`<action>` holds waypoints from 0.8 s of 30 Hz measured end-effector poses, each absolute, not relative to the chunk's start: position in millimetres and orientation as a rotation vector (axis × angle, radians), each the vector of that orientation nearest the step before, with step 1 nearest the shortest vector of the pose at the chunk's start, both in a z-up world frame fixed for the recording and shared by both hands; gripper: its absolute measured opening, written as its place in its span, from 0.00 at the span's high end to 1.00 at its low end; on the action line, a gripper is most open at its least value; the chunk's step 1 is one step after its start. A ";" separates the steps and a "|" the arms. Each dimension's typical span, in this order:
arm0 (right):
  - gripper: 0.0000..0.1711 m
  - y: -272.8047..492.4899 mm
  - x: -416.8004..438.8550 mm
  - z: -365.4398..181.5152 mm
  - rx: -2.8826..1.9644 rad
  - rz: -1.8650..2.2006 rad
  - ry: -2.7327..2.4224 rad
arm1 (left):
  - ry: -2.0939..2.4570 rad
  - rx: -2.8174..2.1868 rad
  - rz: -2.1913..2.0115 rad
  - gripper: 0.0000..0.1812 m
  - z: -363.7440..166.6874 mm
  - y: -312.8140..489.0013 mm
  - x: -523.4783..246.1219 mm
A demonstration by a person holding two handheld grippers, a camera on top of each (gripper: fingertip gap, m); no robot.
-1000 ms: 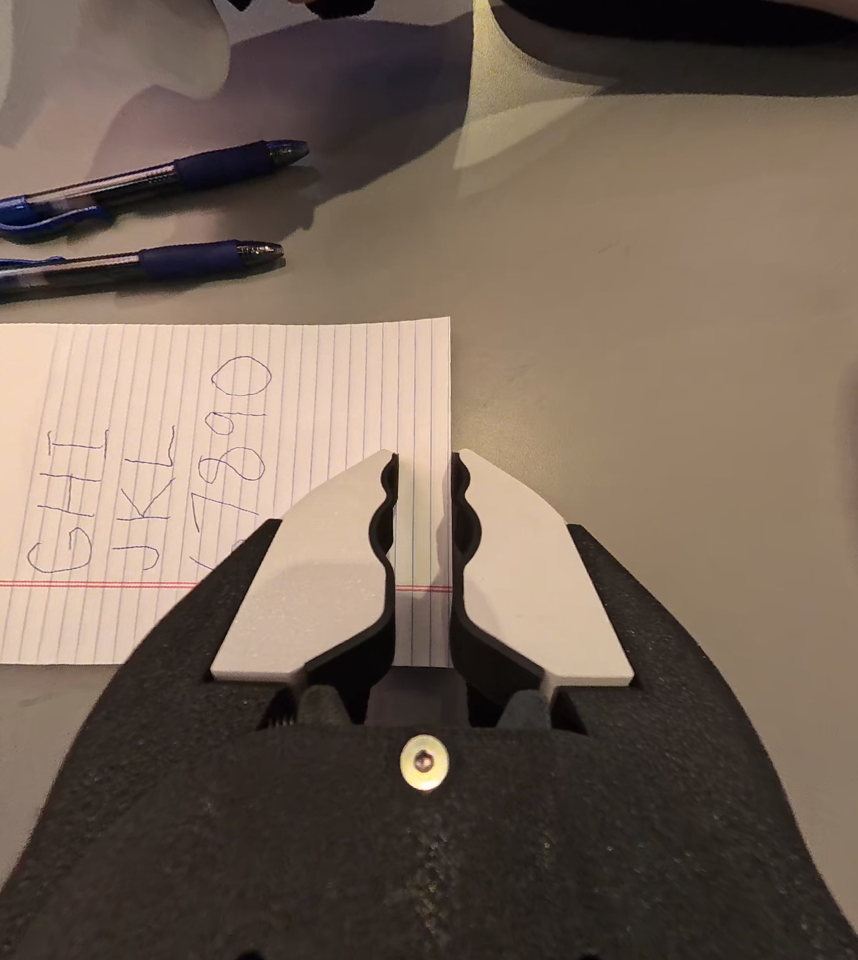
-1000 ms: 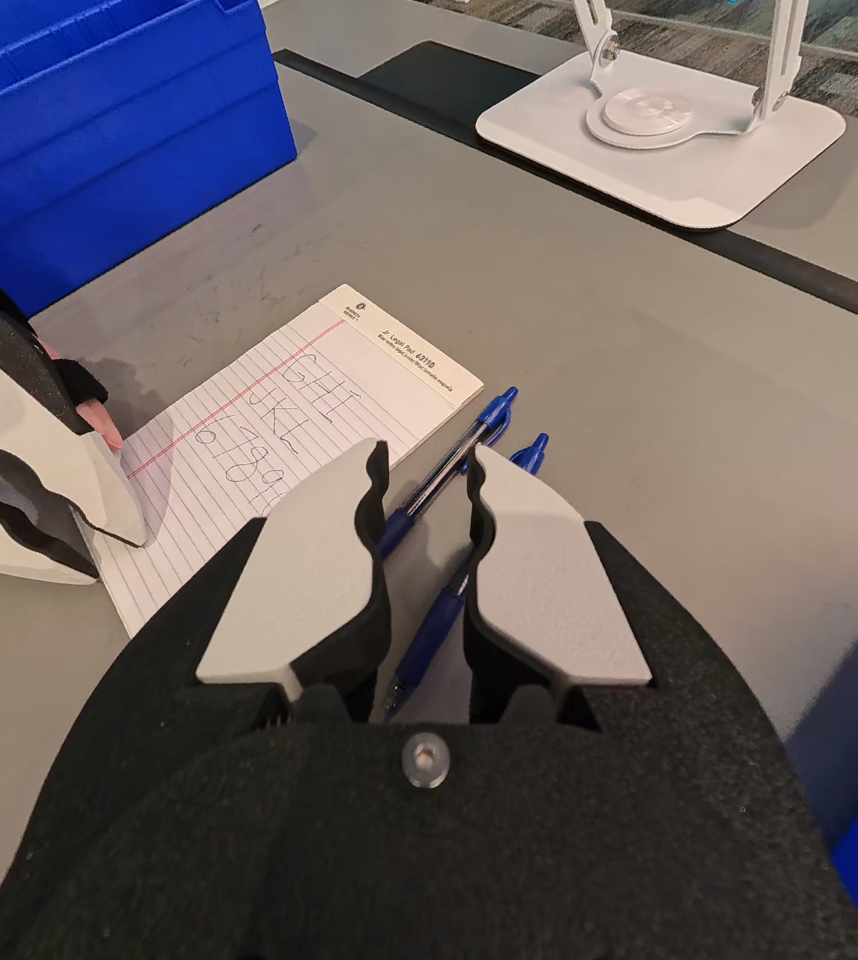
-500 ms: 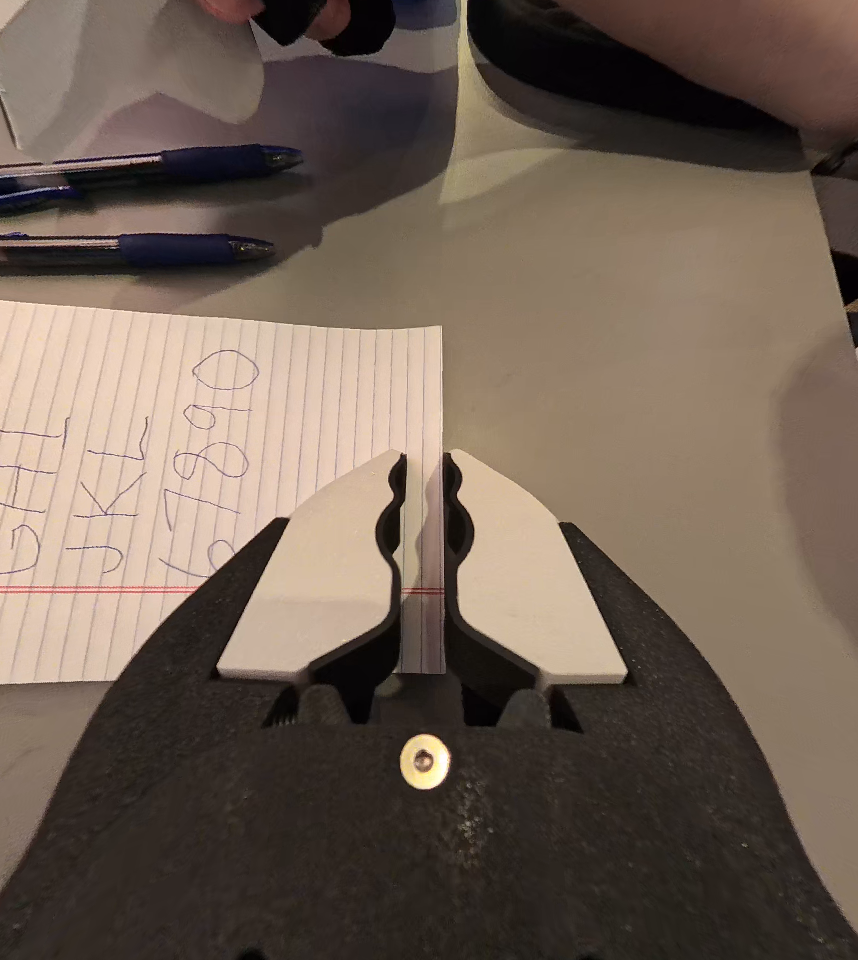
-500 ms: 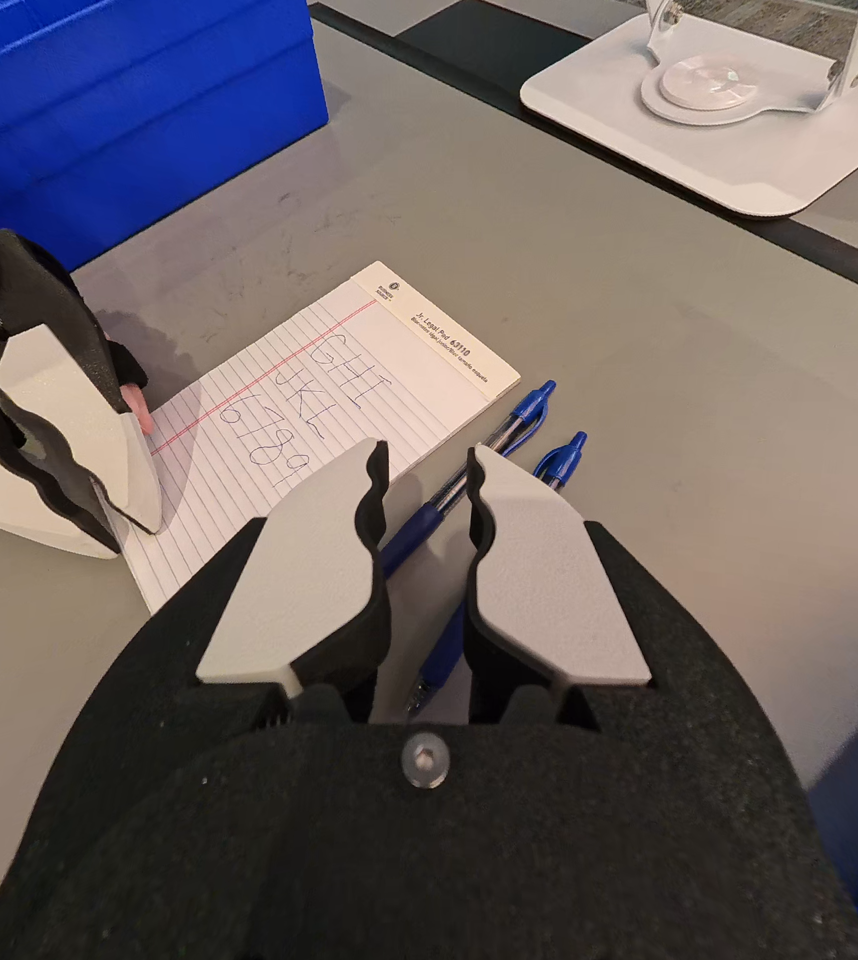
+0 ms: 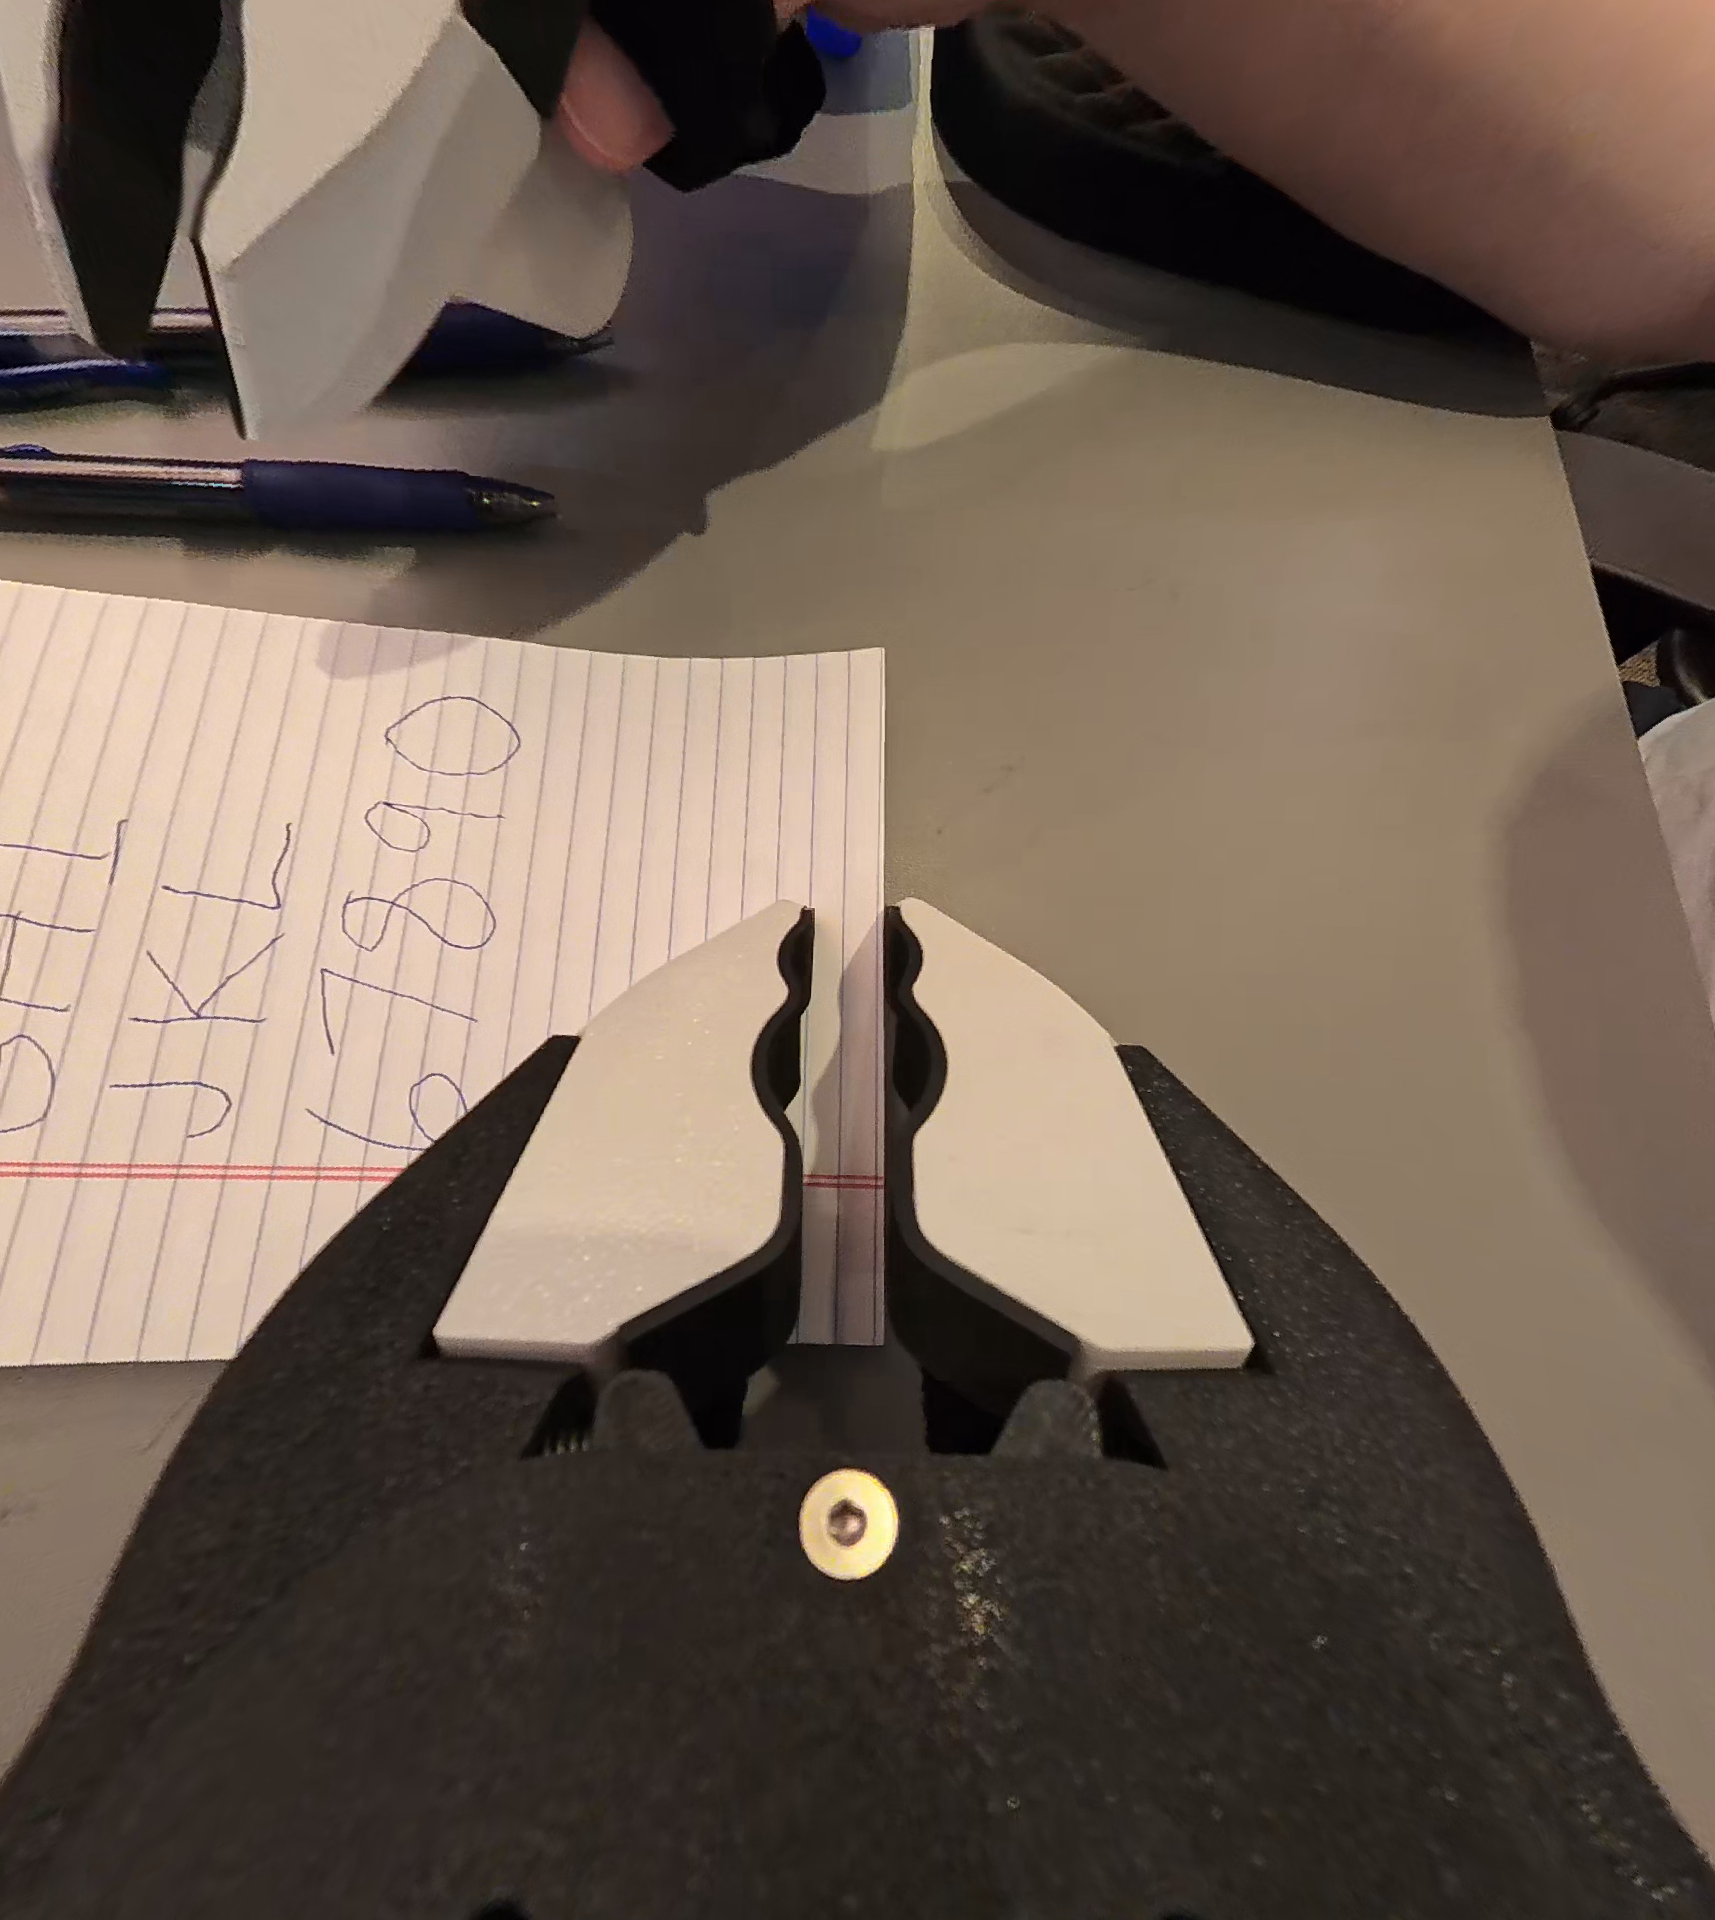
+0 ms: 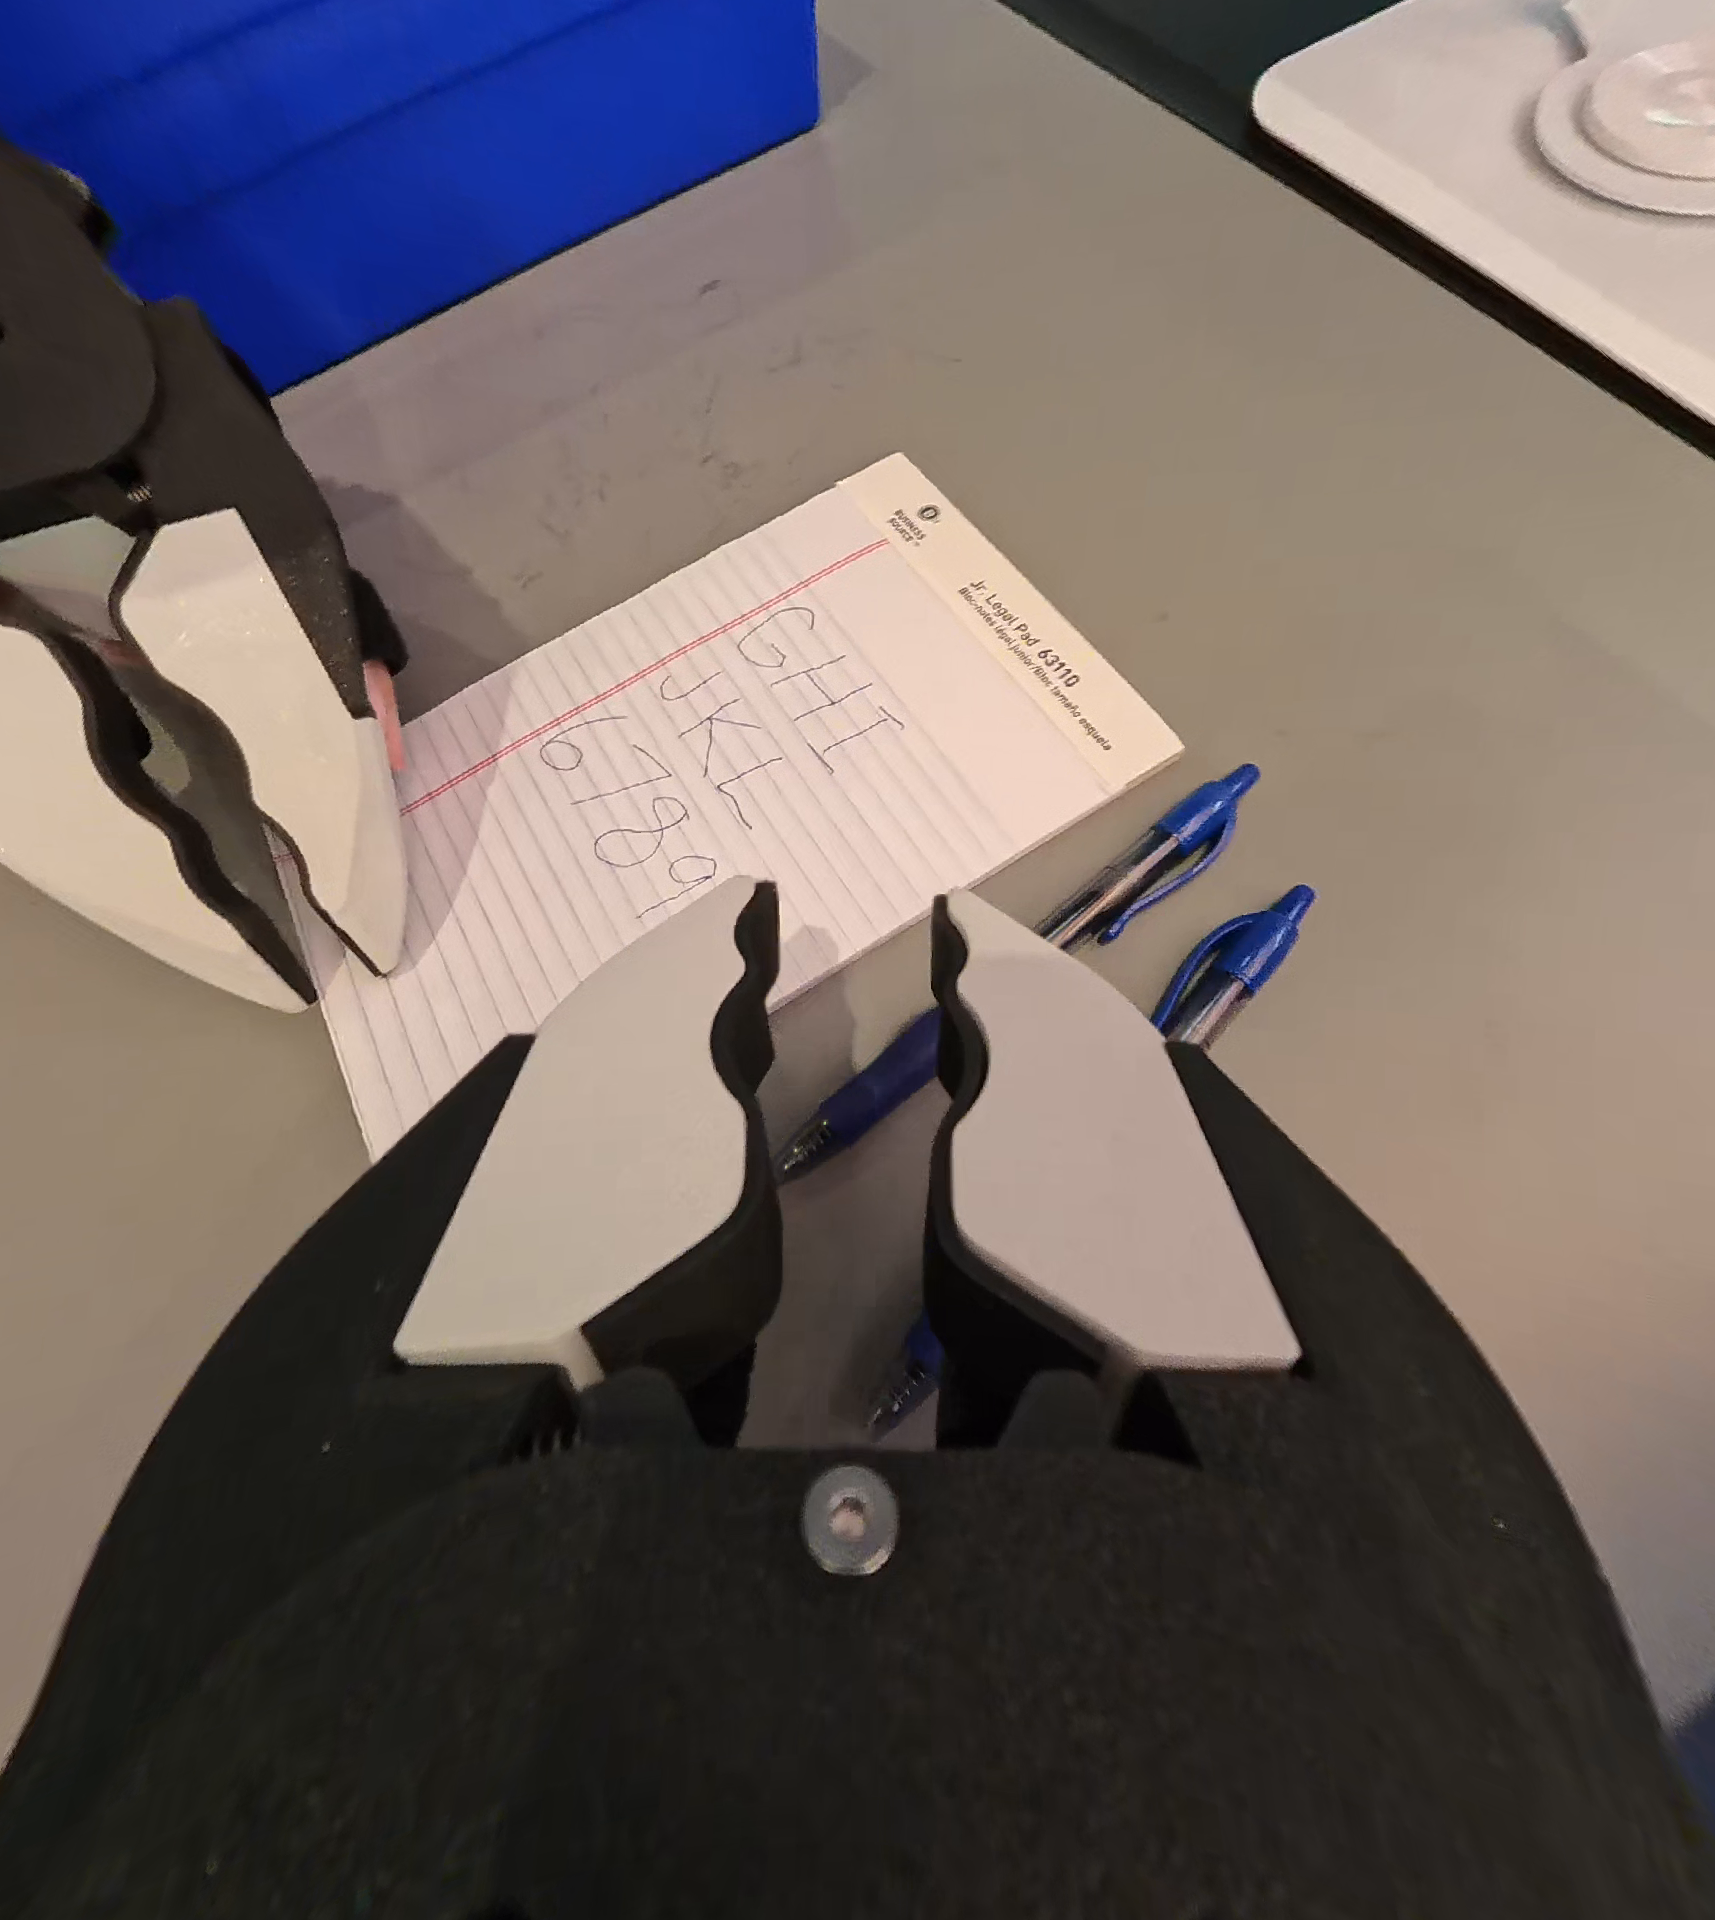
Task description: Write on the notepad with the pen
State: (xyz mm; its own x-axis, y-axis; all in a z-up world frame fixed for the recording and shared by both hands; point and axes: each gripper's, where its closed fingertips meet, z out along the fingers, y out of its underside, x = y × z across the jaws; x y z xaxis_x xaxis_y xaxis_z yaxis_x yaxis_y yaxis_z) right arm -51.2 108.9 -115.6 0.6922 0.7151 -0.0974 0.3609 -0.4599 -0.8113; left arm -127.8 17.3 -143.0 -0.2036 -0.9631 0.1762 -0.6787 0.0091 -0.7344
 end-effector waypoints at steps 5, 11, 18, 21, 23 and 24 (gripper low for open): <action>0.84 106.8 -54.6 -117.1 -2.085 0.562 -0.842 | 1.915 -1.686 -1.032 0.93 -142.8 17.2 -127.8; 0.84 104.9 -56.5 -120.8 -2.098 0.567 -0.860 | 1.916 -1.696 -1.034 0.93 -143.0 16.8 -128.3; 0.84 102.9 -58.2 -122.7 -2.105 0.565 -0.882 | 1.952 -1.696 -0.966 0.95 -146.4 18.5 -131.7; 0.84 103.1 -58.3 -121.3 -2.098 0.567 -0.880 | 2.011 -1.642 -0.792 0.89 -150.6 22.4 -134.8; 0.84 103.1 -57.9 -120.9 -2.098 0.568 -0.878 | 2.052 -1.595 -0.671 0.89 -151.4 24.8 -137.5; 0.84 103.2 -57.6 -120.9 -2.098 0.567 -0.877 | 2.071 -1.569 -0.639 0.89 -151.0 23.7 -138.5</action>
State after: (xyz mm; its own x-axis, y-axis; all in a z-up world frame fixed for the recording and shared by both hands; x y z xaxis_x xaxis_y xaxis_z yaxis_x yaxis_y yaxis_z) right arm -57.6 103.2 -120.9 0.6629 0.7420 -0.1003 0.3954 -0.4606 -0.7947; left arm -138.5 23.7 -151.0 -0.2422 -0.9667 -0.0825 -0.7520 0.2408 -0.6136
